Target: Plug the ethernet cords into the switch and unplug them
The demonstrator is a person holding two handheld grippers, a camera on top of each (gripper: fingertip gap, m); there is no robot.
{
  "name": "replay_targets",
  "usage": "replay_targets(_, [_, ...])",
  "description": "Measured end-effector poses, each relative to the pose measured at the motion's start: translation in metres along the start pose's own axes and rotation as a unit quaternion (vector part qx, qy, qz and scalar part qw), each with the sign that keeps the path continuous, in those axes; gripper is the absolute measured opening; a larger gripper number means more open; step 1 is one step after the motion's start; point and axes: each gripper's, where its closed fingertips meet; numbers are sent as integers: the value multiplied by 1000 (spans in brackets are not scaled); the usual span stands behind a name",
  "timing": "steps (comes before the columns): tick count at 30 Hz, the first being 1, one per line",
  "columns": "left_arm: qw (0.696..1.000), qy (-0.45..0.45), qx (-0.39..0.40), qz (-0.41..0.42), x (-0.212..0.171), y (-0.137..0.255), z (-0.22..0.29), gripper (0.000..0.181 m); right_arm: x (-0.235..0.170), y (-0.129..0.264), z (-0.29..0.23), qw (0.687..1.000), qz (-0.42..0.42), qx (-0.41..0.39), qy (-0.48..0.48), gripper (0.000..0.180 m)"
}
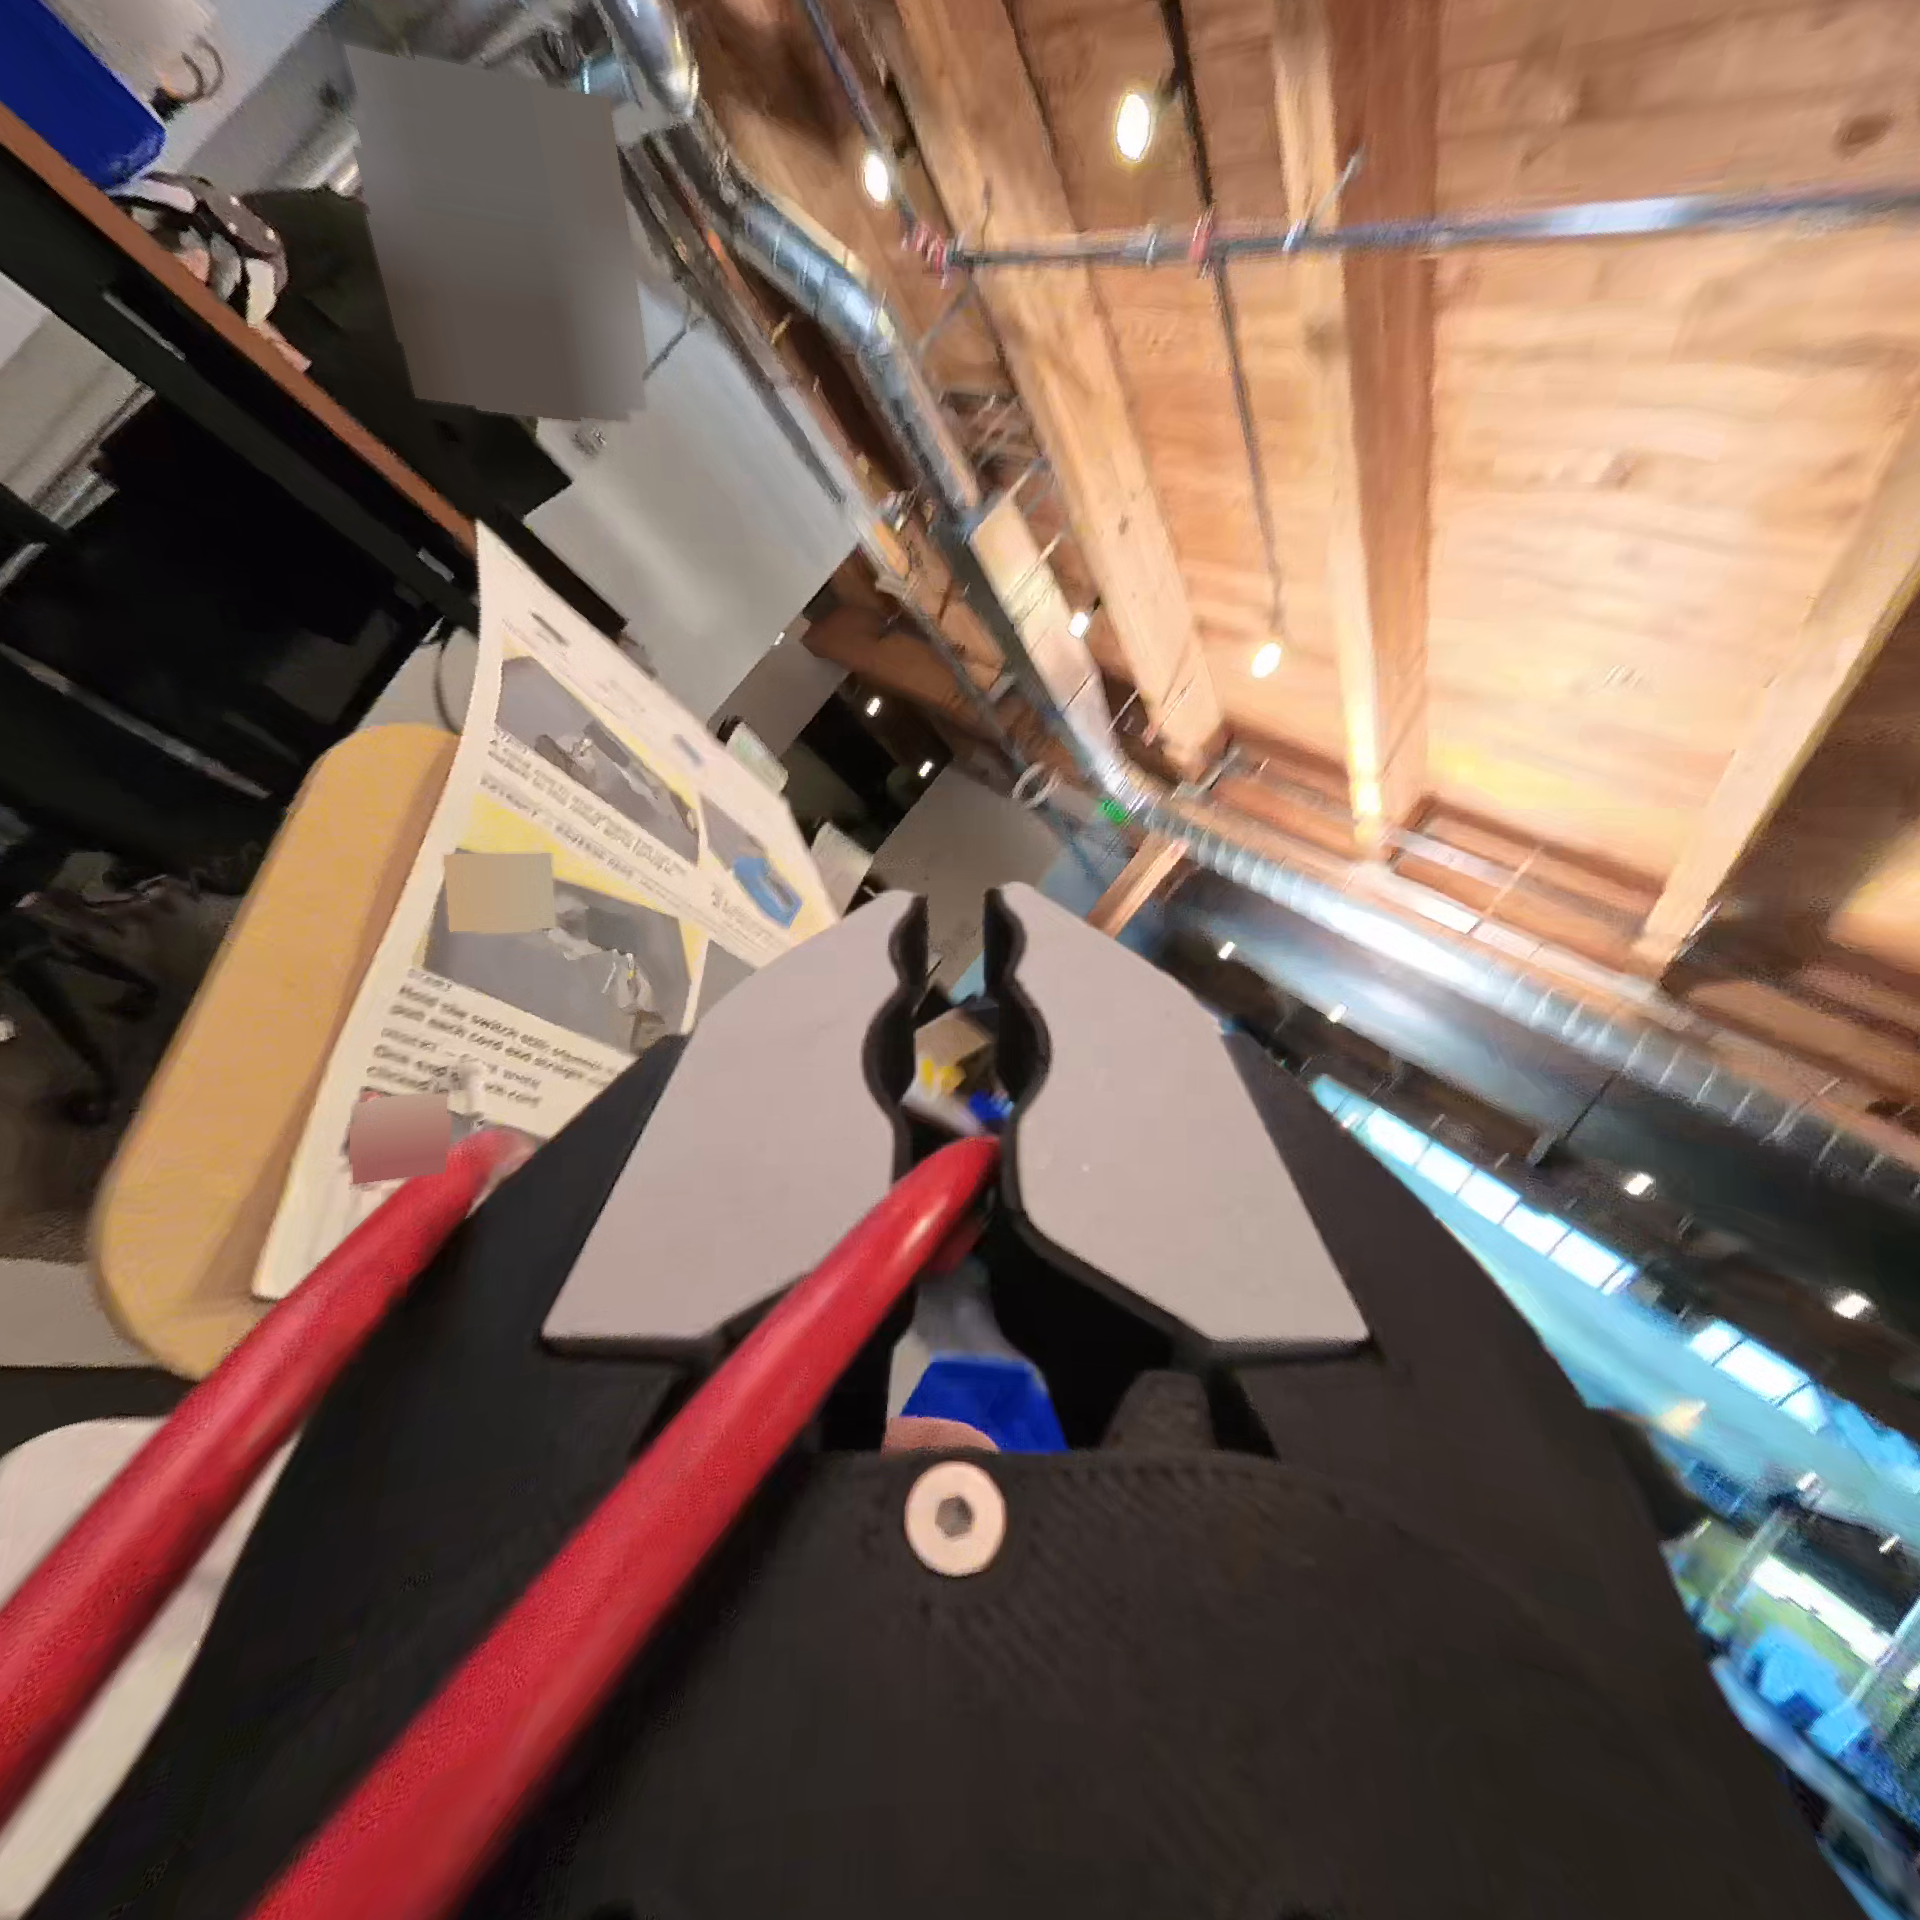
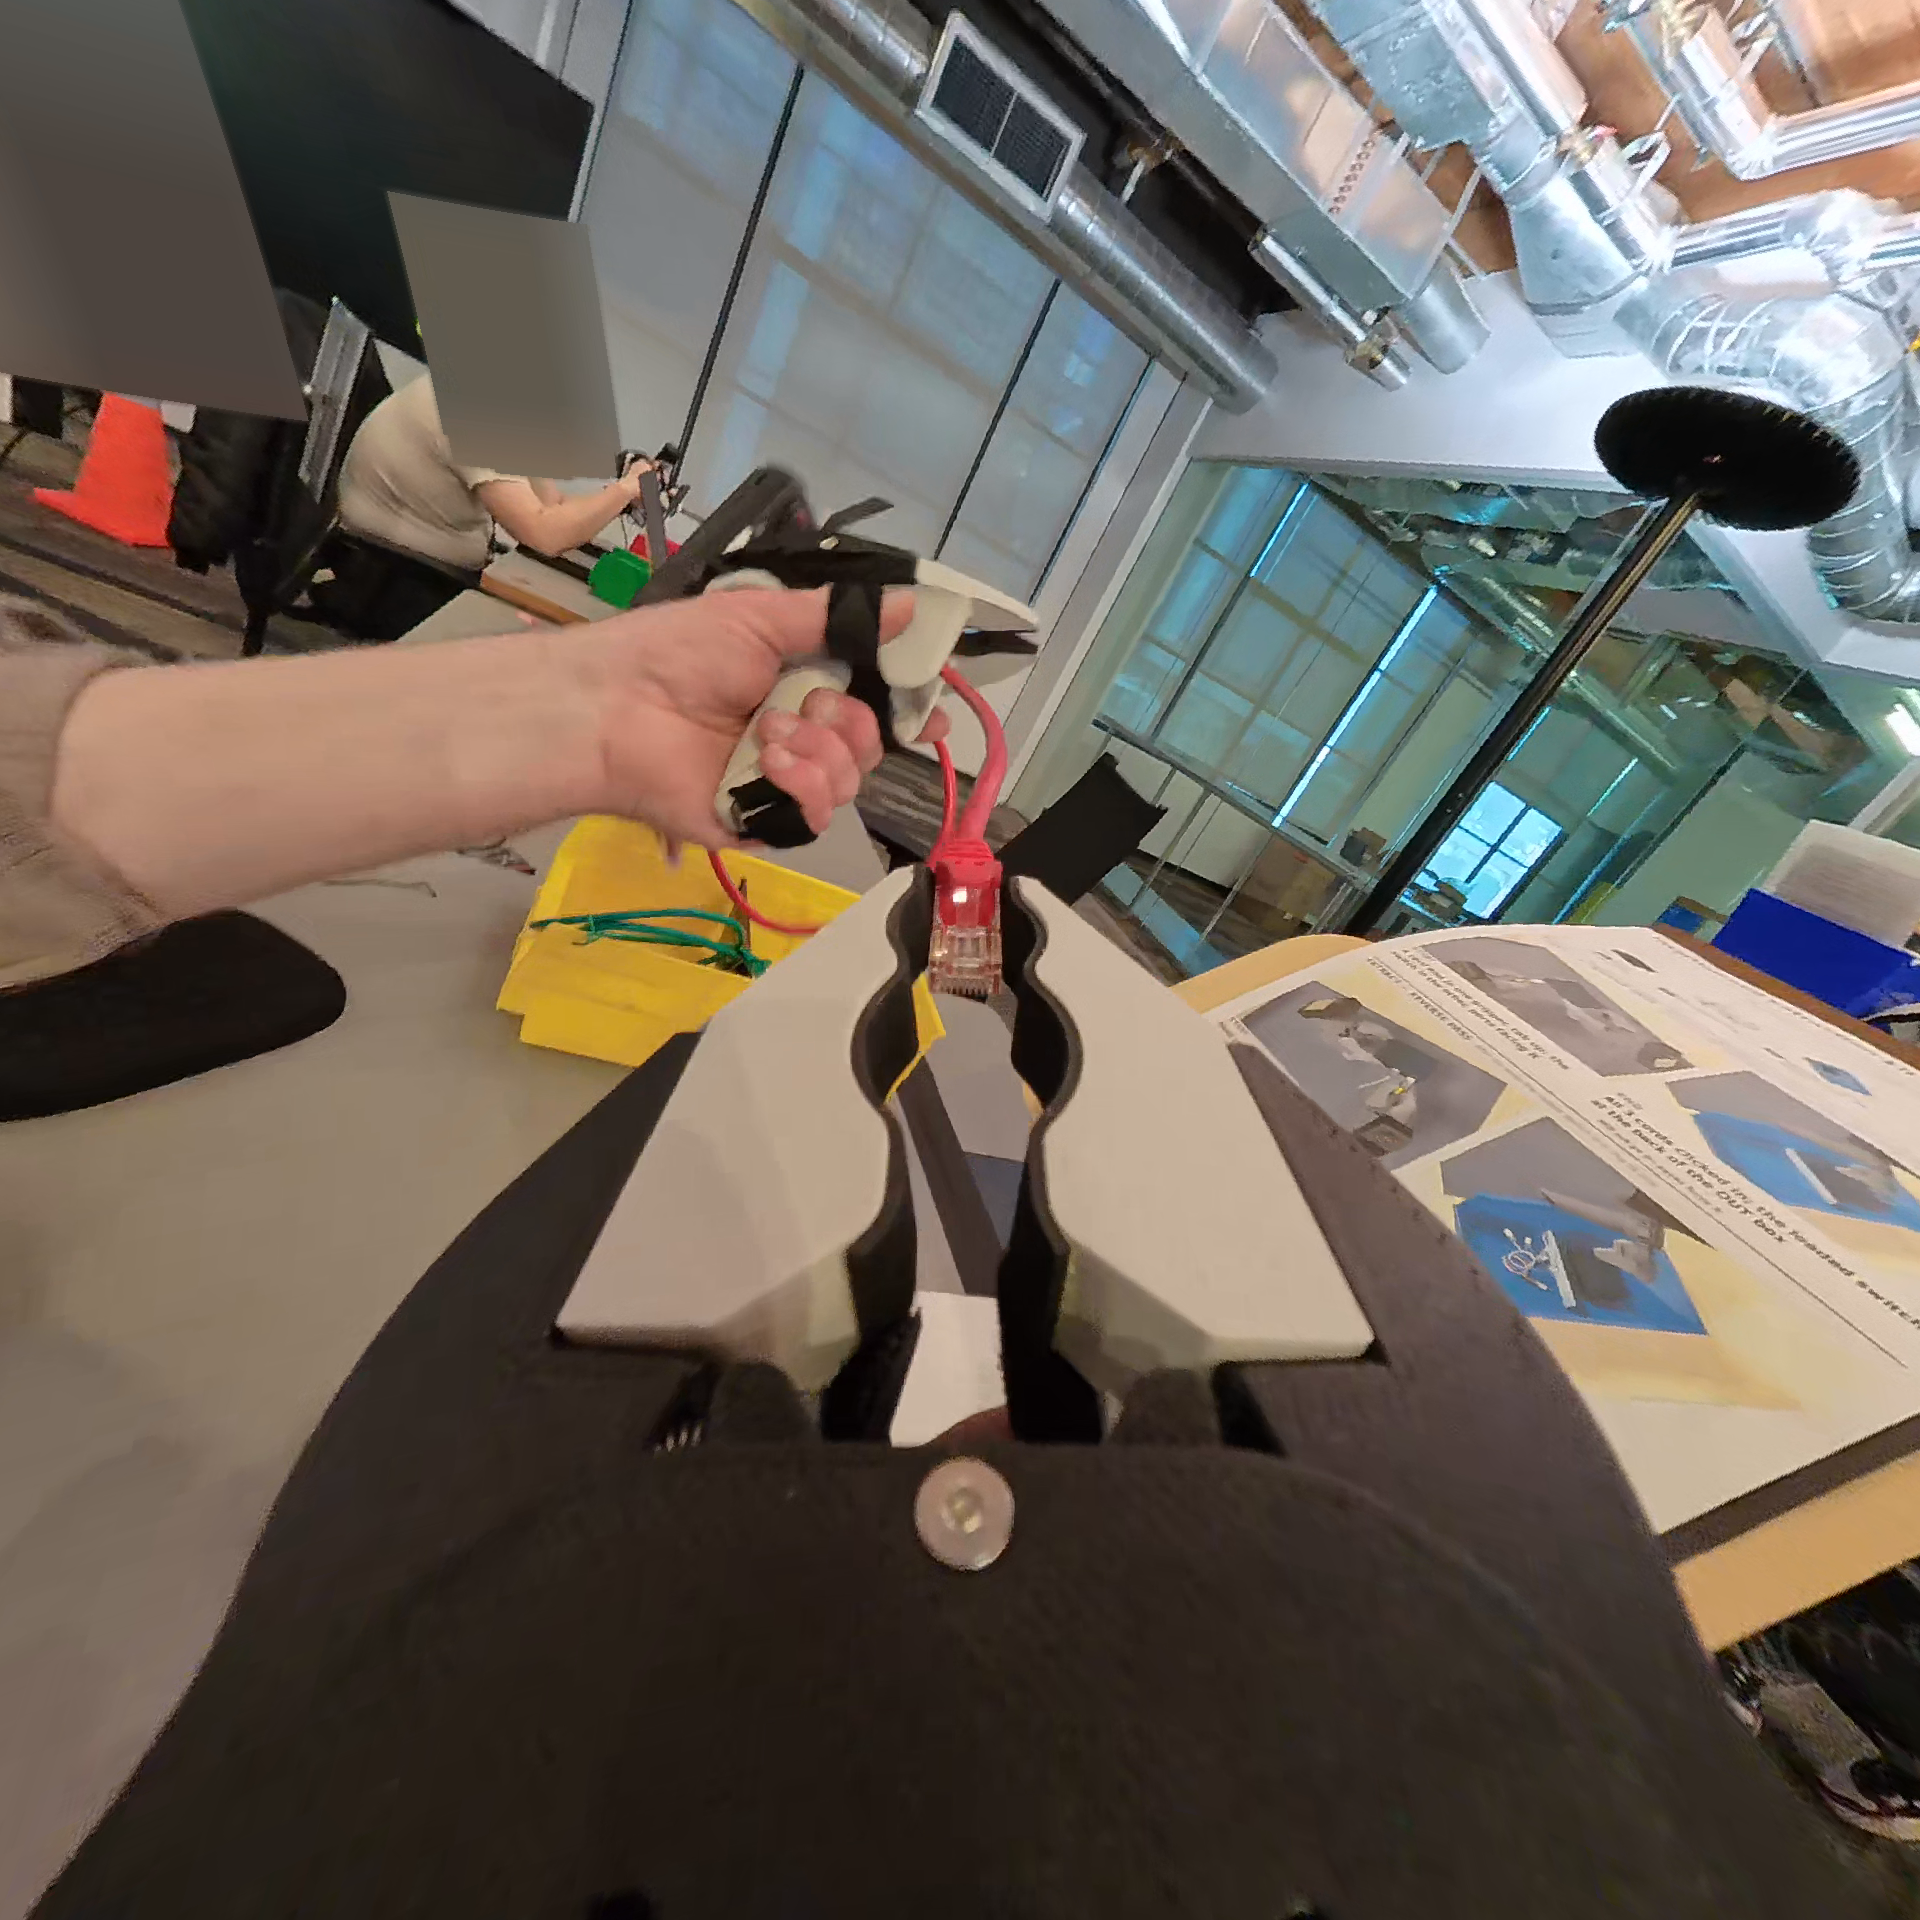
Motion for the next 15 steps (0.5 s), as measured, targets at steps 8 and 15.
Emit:
replay_targets(8, [865,-324,54,-380,-77,-21,-2,2,5,23,5,1000,-23,6,5,9])
replay_targets(15, [554,-466,30,-689,-154,44,-31,2,-6,27,-17,994,-72,74,18,10])
Point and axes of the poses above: each gripper's, where its closed fingertips meet, y back along the fingers, x out of its top, z = x × y across the jaws, and after that the axes turned 1 degree about -z, right-handed
